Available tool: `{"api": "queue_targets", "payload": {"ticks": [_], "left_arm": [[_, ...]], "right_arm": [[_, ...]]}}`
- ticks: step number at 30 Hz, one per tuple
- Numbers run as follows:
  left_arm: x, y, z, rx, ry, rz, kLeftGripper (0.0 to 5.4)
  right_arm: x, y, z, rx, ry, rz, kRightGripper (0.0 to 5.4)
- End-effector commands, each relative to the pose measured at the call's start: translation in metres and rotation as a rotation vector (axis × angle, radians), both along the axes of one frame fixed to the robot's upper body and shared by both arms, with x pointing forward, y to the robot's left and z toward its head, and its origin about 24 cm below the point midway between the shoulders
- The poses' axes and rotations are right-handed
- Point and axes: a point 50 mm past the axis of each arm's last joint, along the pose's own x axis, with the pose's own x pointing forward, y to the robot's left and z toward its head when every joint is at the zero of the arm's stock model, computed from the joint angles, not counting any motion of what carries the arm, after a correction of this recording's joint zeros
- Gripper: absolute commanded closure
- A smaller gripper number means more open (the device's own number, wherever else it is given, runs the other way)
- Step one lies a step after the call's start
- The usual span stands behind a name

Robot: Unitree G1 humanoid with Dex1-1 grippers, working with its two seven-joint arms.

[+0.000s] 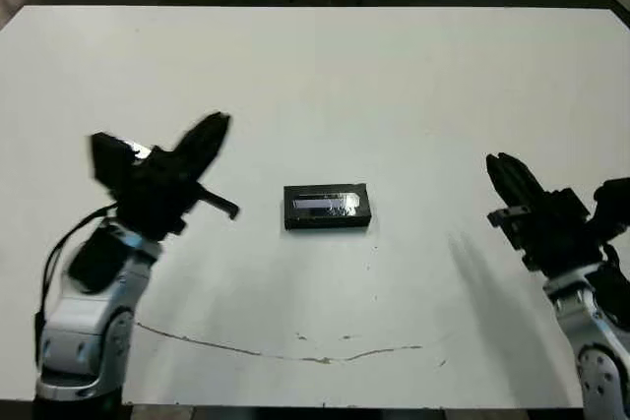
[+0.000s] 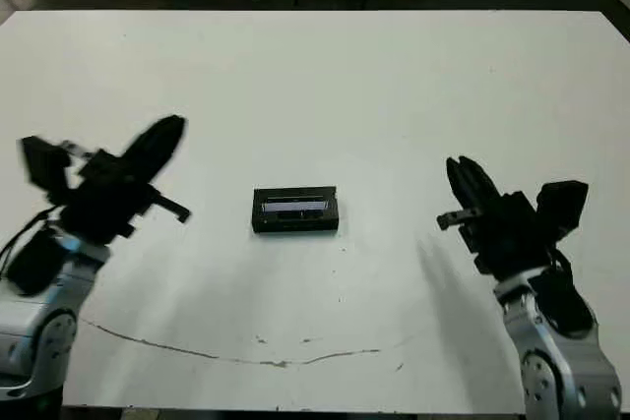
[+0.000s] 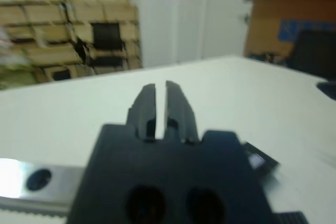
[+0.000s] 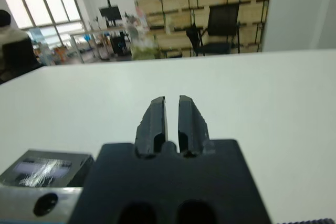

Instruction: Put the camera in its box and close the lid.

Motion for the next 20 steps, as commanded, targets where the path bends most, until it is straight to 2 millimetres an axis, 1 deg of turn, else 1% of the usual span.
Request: {"api": "queue_targets", "payload": {"ticks": [1,5,10,15,20], "left_arm": [[0.001,0.015,-0.015,-0.045,0.027,0.085,5.39],[0.005,0.023,-0.025,-0.112,0.023,0.185,5.39],[0.008,0.022,-0.035,-0.134,0.003,0.282,5.39],[0.013,0.018,-0.042,-0.235,0.027,0.298,5.39],[0.015,0.014,-0.042,-0.281,0.057,0.301,5.39]], "right_arm": [[0.003,0.001,-0.002,-0.012,0.005,-0.037,5.4],[0.007,0.004,0.002,-0.029,-0.019,-0.059,5.4],[0.008,0.009,0.004,-0.055,-0.021,-0.078,5.4],[0.008,0.013,-0.001,-0.054,-0.02,-0.074,5.4],[0.008,0.014,-0.005,-0.053,-0.021,-0.067,5.4]]}}
